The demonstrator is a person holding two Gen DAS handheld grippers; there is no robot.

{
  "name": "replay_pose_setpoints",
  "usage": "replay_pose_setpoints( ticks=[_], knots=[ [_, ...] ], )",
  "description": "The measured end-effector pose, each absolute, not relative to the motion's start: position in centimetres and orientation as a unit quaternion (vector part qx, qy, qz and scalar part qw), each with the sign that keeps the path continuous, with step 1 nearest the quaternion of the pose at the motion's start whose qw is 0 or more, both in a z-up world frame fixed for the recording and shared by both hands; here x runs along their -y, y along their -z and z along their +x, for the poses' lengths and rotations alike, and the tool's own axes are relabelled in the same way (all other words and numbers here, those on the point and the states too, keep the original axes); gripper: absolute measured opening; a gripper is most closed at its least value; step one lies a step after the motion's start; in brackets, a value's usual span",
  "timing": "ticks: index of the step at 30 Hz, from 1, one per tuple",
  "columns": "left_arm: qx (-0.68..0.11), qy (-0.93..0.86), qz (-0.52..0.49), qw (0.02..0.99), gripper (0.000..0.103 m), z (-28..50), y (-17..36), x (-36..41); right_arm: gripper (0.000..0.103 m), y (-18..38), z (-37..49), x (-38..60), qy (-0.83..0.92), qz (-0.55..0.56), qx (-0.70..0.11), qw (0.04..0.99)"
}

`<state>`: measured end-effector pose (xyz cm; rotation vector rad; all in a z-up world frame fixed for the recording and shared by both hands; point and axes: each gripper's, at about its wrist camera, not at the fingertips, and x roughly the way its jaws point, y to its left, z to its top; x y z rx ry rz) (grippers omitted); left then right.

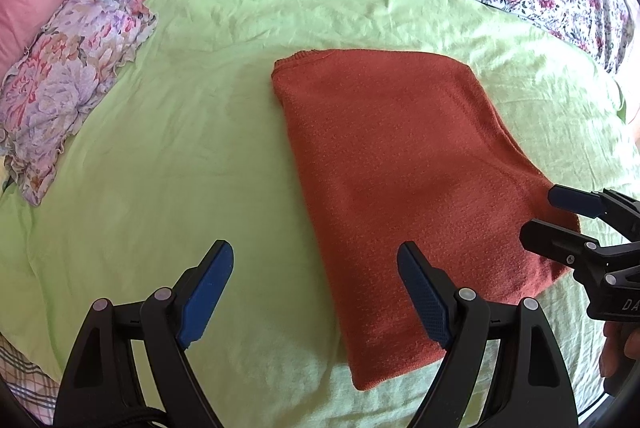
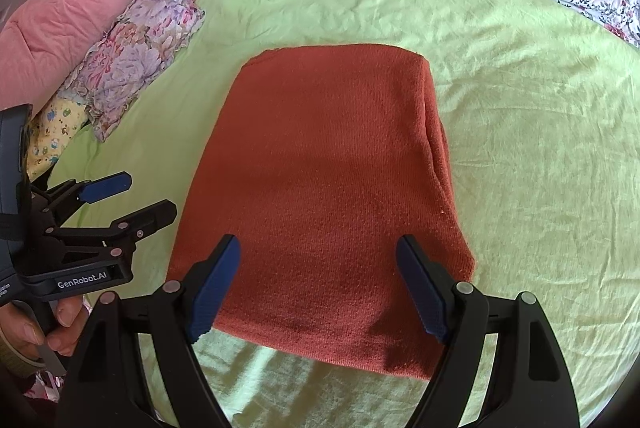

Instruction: Fold small clothes

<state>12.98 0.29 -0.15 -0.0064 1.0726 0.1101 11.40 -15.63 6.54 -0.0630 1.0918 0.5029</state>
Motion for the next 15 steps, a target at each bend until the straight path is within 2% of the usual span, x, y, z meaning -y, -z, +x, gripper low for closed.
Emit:
replay_pose_setpoints(
  ticks=[15],
  knots=[
    [-0.51,-0.05,-0.003,0.859,0.085,12.78,0.06,0.01,0.081,-6.77,11.43,15.5,-0.238,-0.028,-0.513,0.824]
  ],
)
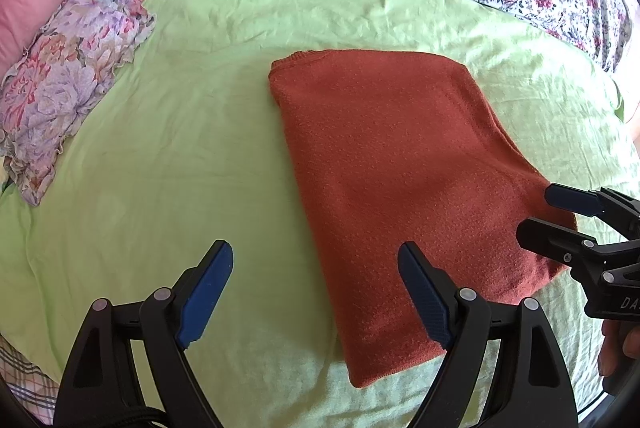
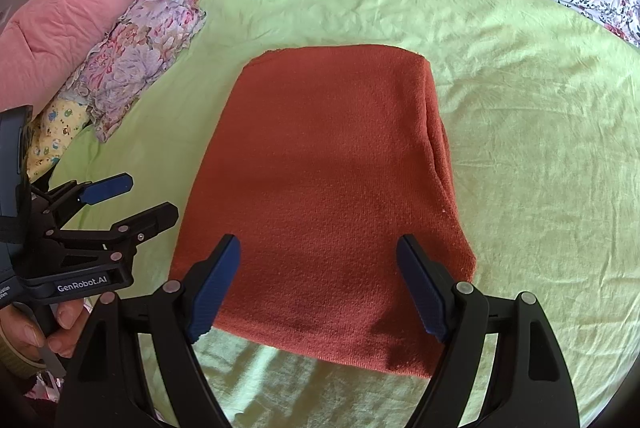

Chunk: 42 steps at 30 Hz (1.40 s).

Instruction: Fold small clothes

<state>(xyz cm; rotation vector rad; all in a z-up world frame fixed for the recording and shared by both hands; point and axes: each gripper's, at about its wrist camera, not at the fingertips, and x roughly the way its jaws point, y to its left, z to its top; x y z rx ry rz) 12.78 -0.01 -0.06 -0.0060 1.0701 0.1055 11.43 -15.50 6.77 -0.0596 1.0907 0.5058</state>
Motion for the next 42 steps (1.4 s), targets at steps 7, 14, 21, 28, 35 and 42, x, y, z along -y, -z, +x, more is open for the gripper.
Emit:
replay_pose_setpoints(
  ticks=[7,14,21,28,35,42],
  knots=[
    [-0.51,-0.049,-0.003,0.859,0.085,12.84,0.07,-0.06,0.081,-6.79,11.48,15.61,-0.239,-0.028,-0.513,0.824],
    [-0.51,-0.049,-0.002,0.859,0.085,12.79,0.05,-0.03,0.081,-6.84,11.43,15.7,-0.24,-0.028,-0.513,0.824],
    [-0.511,-0.048,-0.003,0.858,0.085,12.63,-0.02,0.16,0.081,-6.87,11.39,15.72,-0.24,-0.027,-0.513,0.824],
    [-0.511,-0.045,-0.002,0.859,0.085,12.62,-0.11,0.45,0.081,-6.93,11.29,15.64,-0.239,-0.027,-0.513,0.824],
    [-0.511,-0.042,-0.002,0.859,0.085,12.73,-0.09,0.4,0.081,-6.92,11.17,15.62,-0.239,-0.026,-0.513,0.824],
    [-0.512,-0.042,-0.005,0.858,0.085,12.76,-0.07,0.52,0.081,-6.98,10.81,15.51,-0.238,-0.024,-0.512,0.825]
  ],
)
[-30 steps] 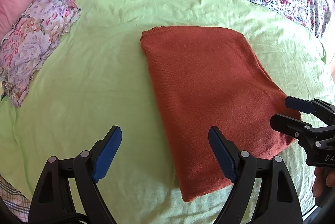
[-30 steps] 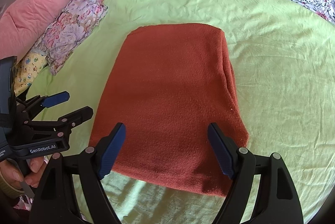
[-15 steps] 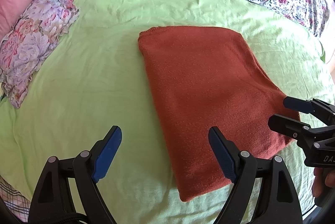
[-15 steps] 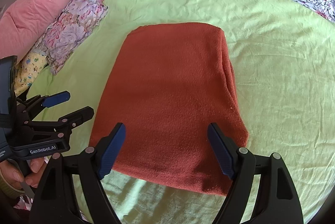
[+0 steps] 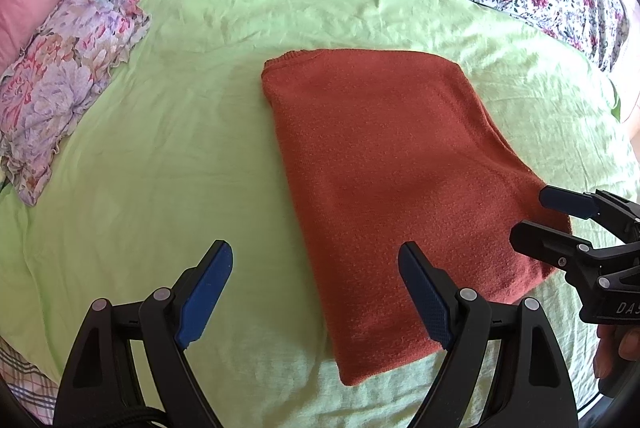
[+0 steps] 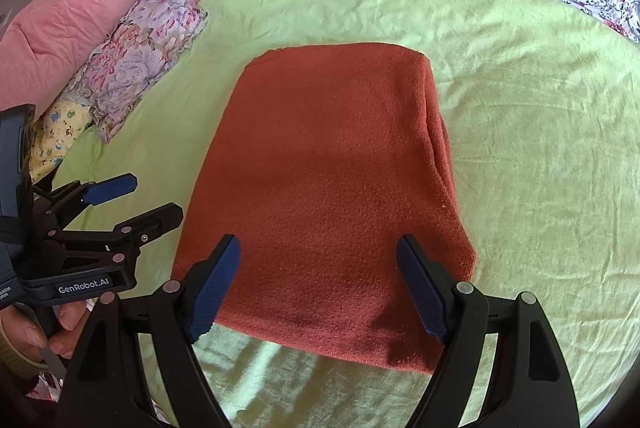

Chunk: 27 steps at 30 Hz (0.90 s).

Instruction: Fold small clothes

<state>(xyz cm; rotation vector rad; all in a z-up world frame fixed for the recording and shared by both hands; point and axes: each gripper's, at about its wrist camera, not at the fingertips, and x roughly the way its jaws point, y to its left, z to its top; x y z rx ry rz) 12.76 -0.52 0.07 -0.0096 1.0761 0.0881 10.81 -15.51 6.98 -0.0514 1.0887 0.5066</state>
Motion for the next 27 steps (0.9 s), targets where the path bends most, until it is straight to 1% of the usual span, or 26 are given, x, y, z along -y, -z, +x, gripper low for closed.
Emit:
replay_pose_setpoints(
  ticks=[27],
  knots=[
    [-0.505,-0.033,-0.006,0.862,0.085,13.67,-0.29,0.06,0.081,-7.16,11.25,15.92,-0.237,-0.017,-0.51,0.827]
  ],
)
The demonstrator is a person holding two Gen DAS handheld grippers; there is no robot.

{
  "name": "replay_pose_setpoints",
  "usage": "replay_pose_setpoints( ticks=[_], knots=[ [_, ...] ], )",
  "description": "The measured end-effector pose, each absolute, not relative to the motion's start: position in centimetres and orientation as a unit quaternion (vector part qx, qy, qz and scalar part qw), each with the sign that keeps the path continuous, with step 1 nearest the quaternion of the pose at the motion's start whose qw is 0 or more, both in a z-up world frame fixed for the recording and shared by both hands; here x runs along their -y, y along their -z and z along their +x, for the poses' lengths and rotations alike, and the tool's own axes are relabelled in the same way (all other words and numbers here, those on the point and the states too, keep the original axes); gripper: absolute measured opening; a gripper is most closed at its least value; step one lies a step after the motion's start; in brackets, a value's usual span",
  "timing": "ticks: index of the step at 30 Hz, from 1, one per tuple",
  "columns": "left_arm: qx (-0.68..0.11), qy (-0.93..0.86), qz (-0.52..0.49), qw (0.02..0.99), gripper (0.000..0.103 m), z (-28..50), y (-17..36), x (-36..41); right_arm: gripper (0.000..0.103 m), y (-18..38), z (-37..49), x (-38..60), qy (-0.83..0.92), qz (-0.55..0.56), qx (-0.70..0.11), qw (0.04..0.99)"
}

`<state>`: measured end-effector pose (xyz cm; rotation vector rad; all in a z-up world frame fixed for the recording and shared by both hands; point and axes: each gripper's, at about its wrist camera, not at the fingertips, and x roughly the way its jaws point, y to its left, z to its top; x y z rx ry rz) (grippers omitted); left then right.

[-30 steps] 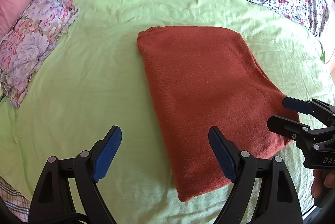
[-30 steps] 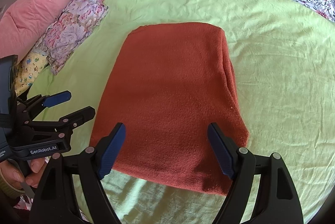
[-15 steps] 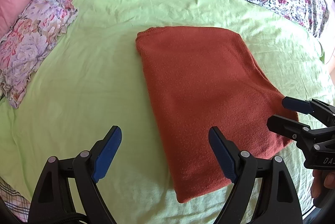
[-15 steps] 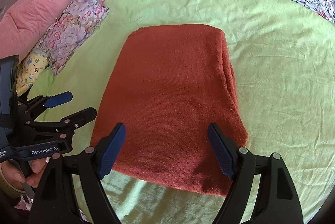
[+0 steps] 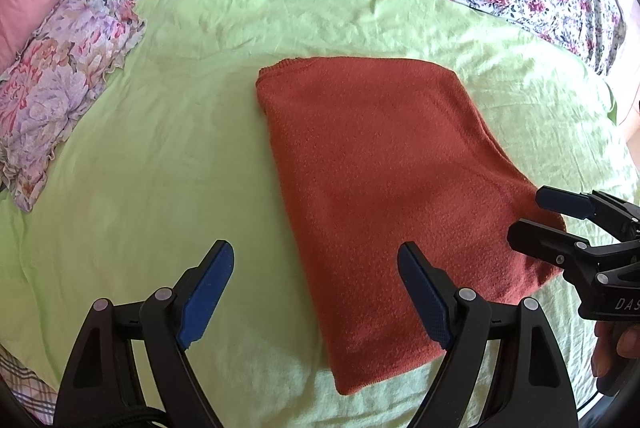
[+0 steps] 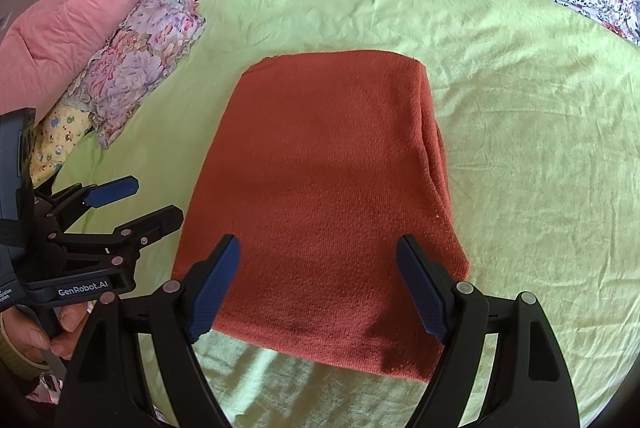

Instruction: Fold small clothes

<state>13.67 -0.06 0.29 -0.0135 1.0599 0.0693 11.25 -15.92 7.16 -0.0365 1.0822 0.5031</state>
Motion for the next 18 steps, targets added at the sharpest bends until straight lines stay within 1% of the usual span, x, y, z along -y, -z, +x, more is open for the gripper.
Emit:
replay_pose_setpoints(
  ticks=[18],
  knots=[
    [-0.505,-0.049,-0.017,0.861,0.085,13.7,-0.5,-0.8,0.081,-7.5,11.8,15.9,-0.237,-0.014,-0.504,0.831]
  ],
)
